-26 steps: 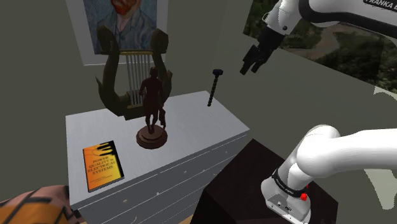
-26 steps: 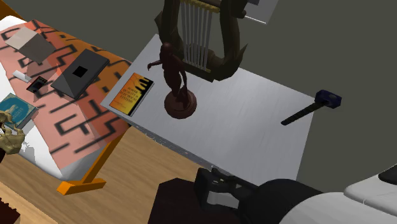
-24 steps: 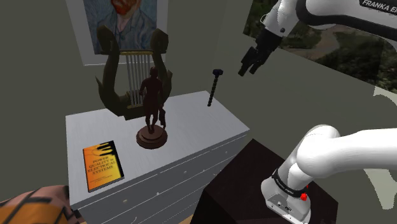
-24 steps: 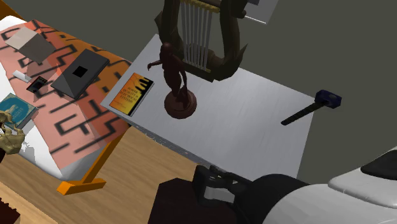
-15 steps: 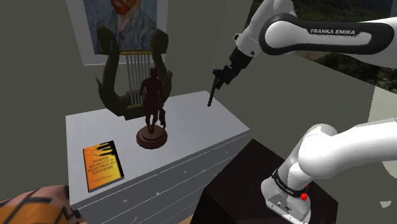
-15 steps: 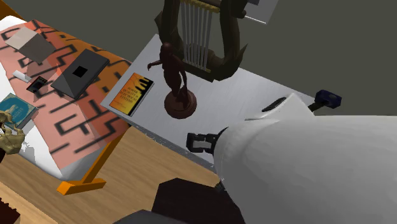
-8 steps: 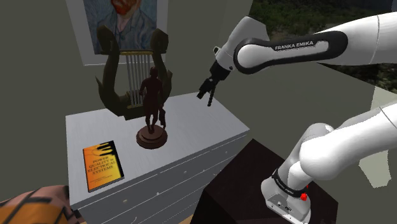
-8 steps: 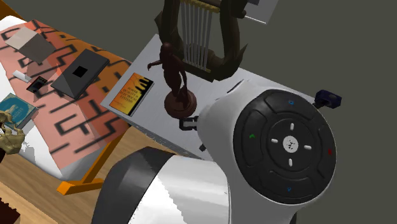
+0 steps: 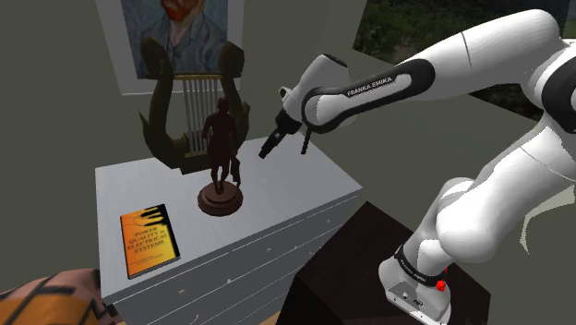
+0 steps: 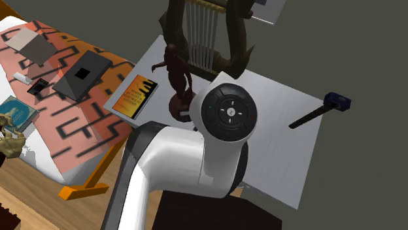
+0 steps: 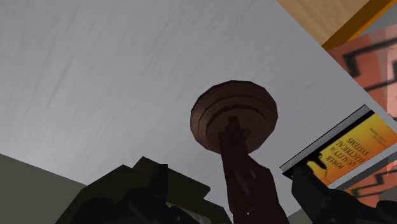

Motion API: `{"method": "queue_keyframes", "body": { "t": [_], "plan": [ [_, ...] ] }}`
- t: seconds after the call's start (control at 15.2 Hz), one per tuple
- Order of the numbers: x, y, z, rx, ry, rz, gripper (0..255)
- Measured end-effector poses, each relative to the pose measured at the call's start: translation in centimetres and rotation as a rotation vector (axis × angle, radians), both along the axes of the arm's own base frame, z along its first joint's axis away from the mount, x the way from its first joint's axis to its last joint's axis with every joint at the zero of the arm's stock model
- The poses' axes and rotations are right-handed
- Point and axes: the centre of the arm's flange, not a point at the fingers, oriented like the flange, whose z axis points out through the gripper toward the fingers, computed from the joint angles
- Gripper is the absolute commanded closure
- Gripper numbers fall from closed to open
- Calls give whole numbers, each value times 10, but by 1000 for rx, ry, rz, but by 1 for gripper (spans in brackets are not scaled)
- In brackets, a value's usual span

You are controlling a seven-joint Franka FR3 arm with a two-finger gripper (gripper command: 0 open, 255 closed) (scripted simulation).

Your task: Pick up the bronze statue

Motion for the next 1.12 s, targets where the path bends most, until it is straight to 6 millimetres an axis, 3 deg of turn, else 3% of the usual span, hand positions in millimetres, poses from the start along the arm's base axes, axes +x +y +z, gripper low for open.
{"method": "queue_keyframes", "body": {
  "t": [0.53, 1.12],
  "plan": [
    [57, 52, -63, -1, -76, 141, 0],
    [65, 58, -109, -2, -87, 161, 0]
  ]
}}
